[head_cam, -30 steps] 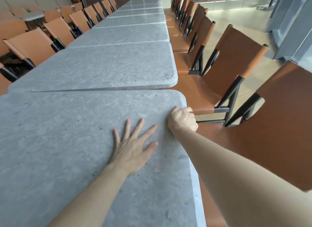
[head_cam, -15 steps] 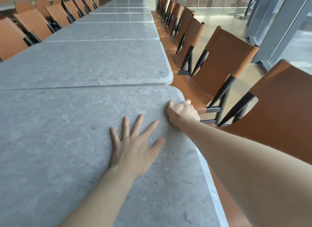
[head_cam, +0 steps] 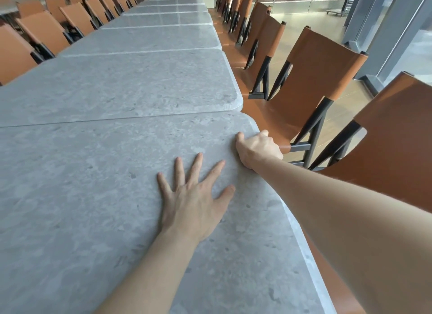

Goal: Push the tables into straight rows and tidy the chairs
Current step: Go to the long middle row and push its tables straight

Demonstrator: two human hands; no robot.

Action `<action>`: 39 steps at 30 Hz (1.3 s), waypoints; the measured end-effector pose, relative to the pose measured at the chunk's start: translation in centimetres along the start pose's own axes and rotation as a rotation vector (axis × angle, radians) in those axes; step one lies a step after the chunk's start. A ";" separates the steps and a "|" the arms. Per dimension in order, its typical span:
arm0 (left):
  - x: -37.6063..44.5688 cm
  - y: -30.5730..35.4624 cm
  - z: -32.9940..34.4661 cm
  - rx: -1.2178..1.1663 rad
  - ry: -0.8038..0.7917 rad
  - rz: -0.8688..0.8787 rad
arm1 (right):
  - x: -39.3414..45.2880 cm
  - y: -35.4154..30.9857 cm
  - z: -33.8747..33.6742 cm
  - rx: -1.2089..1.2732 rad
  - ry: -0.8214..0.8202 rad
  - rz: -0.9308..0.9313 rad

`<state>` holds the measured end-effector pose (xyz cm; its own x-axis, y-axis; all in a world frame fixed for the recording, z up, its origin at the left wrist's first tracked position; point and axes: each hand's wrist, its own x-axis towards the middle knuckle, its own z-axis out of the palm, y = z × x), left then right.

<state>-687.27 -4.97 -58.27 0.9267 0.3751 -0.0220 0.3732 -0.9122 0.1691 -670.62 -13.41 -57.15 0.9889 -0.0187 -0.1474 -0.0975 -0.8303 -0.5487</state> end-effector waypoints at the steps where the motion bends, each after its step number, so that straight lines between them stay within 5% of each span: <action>1: 0.0 0.0 0.0 0.002 0.001 0.001 | 0.0 0.0 0.0 0.001 0.001 0.000; 21: 0.0 0.5 -0.7 -0.065 0.008 -0.007 | 0.2 -0.4 -0.4 0.010 0.001 0.024; 23: -0.1 0.5 -1.0 -0.152 0.112 0.008 | -0.4 -0.4 -0.6 -0.039 0.132 -0.109; 25: -1.2 0.3 -0.7 -0.223 0.303 0.004 | -2.1 0.1 -0.3 -0.113 0.279 -0.514; 28: -5.0 -0.6 0.3 -0.218 0.359 0.056 | -5.0 1.7 1.0 -0.143 0.143 -0.909; 34: -14.9 -6.9 -0.3 0.056 0.080 0.338 | -13.3 3.5 1.6 -0.211 -0.075 -0.659; 39: -21.1 -18.6 -3.3 0.246 0.031 0.117 | -21.4 3.6 1.5 -0.358 -0.132 -0.405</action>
<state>-713.93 4.59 -57.67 0.9639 0.2660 0.0146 0.2664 -0.9609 -0.0758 -692.29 -15.13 -57.17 0.9146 0.3926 -0.0974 0.3548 -0.8943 -0.2727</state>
